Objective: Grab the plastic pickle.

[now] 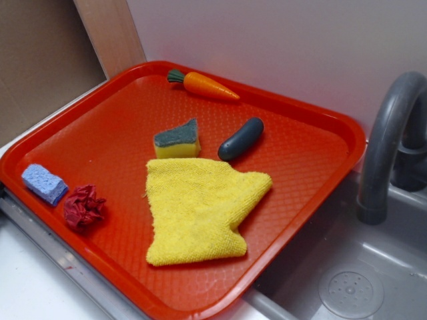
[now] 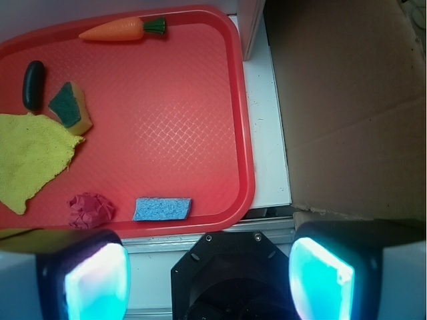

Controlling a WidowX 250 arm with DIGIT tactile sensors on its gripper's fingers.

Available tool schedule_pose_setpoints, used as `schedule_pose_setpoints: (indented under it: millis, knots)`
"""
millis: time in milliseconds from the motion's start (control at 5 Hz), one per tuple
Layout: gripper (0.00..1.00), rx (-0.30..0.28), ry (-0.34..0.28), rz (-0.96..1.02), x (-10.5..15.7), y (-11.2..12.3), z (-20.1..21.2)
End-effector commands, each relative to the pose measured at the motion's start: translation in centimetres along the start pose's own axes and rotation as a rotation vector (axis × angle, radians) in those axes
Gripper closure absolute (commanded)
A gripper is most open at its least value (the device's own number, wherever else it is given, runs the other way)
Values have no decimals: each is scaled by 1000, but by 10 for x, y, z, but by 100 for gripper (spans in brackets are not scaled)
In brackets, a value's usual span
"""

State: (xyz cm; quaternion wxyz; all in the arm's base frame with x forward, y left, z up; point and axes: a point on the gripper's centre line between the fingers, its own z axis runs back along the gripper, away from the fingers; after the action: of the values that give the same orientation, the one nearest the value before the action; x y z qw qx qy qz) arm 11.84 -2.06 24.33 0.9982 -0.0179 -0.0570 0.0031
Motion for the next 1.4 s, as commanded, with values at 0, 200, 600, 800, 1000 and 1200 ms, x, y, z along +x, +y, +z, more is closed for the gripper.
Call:
schedule_pose_setpoints:
  millis: [0, 200, 600, 800, 1000, 1200]
  knots:
    - [0, 0, 0, 0, 0, 0, 0]
    - [0, -23, -25, -7, 20, -41, -7]
    - [0, -121, -81, -97, 67, -127, -9]
    - [0, -113, -92, -39, 93, -173, -25]
    - [0, -105, -64, -37, 102, -203, -40]
    - [0, -58, -51, -80, 110, -230, -74]
